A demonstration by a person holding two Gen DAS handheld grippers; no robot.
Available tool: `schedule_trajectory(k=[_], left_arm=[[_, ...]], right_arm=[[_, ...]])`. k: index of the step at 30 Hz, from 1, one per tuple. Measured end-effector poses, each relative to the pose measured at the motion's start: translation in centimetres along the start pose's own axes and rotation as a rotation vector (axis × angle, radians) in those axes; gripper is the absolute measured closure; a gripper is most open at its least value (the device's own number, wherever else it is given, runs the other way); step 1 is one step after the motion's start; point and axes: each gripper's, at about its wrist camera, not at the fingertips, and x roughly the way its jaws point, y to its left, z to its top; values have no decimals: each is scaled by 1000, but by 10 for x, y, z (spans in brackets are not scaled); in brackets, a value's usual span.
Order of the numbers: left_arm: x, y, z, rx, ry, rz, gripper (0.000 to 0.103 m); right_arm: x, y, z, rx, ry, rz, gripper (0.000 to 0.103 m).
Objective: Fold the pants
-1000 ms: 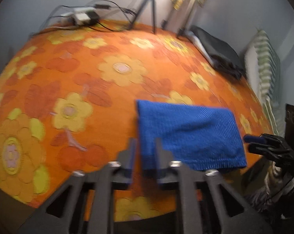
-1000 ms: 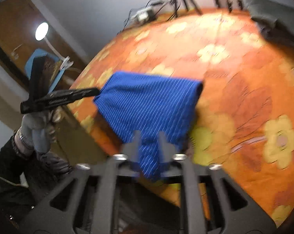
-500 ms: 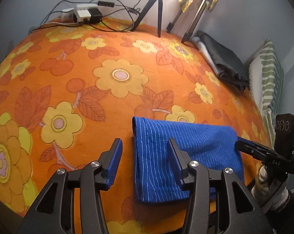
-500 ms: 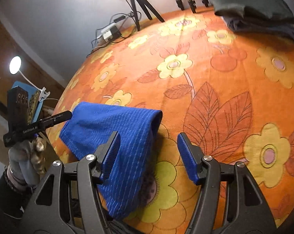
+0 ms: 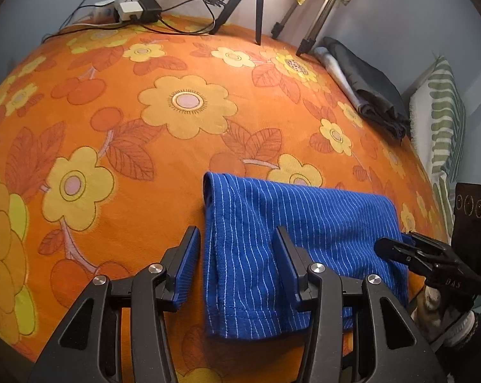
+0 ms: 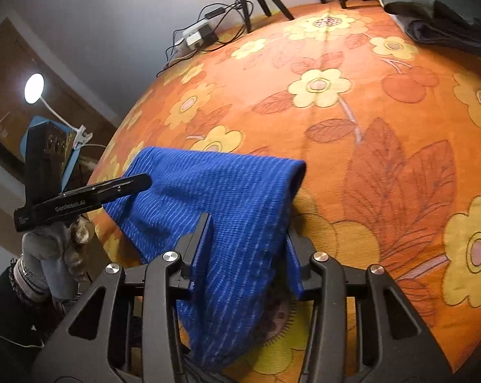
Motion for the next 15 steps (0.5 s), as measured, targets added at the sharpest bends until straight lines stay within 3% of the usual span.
schedule_trajectory(k=[1,3,6,7,15], left_arm=[[0,-1,0,2,-1,1,59],[2,-3,-1,2,-1,-5,72],[3,-9,-3,19,-3,3,84],[3,-10,-4,22,-5,4,85],[-13,-27,-4,61,-73,16,93]], right_arm=[[1,1,0,-3,3,3,62],[3,2,-1,0,15,16,71],[5,4,-2,3,13,15,79],[6,3,-2,12,19,27,84],[-8,9,-1,1,-26,19,89]])
